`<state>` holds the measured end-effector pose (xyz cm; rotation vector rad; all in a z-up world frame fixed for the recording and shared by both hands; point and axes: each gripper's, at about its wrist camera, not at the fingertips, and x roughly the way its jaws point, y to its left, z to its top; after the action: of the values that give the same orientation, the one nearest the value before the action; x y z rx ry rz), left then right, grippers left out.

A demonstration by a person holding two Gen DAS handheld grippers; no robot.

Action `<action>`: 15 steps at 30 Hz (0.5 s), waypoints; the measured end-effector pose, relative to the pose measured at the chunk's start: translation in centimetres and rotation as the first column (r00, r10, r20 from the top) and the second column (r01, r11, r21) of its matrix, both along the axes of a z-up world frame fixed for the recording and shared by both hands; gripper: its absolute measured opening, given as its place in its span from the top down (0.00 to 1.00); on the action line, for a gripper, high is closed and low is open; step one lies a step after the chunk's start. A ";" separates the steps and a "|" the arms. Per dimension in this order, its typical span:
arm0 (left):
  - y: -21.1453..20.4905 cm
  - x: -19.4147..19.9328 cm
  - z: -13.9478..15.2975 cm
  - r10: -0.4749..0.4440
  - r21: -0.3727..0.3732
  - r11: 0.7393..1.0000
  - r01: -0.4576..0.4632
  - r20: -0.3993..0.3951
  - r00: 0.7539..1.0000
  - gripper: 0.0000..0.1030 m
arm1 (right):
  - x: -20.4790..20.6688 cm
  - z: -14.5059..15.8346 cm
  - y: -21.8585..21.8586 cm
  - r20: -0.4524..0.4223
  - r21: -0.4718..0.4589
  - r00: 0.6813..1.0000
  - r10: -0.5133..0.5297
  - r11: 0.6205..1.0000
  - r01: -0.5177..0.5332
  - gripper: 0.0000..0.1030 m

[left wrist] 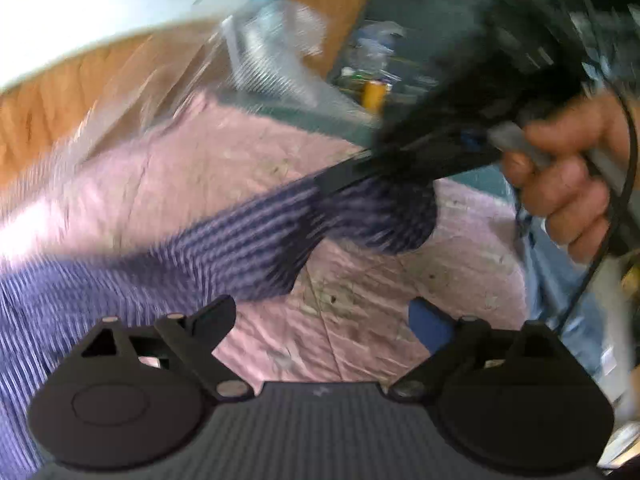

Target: Fold clothes

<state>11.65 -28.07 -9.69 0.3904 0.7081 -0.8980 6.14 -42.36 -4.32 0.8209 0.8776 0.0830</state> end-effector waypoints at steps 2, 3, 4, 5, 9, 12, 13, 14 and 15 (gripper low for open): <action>-1.2 -1.4 -0.6 -0.034 0.059 0.998 0.029 0.096 0.995 0.07 | 0.7 -0.6 1.6 -0.030 0.047 0.999 -0.014 0.999 0.016 1.00; -1.4 -1.8 -1.0 -0.039 0.079 0.996 0.030 0.116 0.992 0.07 | 0.9 -0.9 2.2 -0.049 0.072 0.999 -0.015 0.997 0.018 1.00; -1.5 -2.2 -1.4 -0.041 0.094 0.995 0.030 0.126 0.991 0.07 | 1.0 -1.3 2.9 -0.068 0.094 0.998 -0.014 0.995 0.020 1.00; -1.2 -2.3 -1.9 -0.034 0.092 0.995 0.025 0.106 0.994 0.07 | 1.1 -1.5 3.7 -0.083 0.089 0.997 0.004 0.996 0.004 1.00; 1.8 -1.0 -4.0 0.042 0.045 0.998 -0.038 -0.102 0.994 0.07 | 1.3 -2.6 7.1 -0.155 0.020 0.980 0.122 0.993 -0.120 0.87; 4.4 0.5 -6.1 0.121 0.014 0.992 -0.122 -0.280 0.952 0.06 | 0.2 -3.8 8.1 -0.191 0.004 0.965 0.177 0.984 -0.180 0.73; 5.0 1.0 -6.7 0.144 0.004 0.989 -0.151 -0.336 0.931 0.06 | -0.3 -3.9 7.8 -0.193 -0.019 0.970 0.149 0.988 -0.155 0.69; 5.6 1.6 -7.2 0.167 -0.007 0.983 -0.184 -0.390 0.905 0.06 | -0.8 -4.0 7.3 -0.191 -0.034 0.974 0.120 0.991 -0.128 0.67; 6.1 2.1 -7.7 0.189 -0.019 0.975 -0.219 -0.441 0.877 0.06 | -1.3 -4.2 6.8 -0.188 -0.038 0.978 0.086 0.995 -0.095 0.62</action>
<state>13.79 -21.96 -17.43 0.0429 1.1089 -0.8115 4.79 -35.53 -8.54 0.7532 1.0900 0.0656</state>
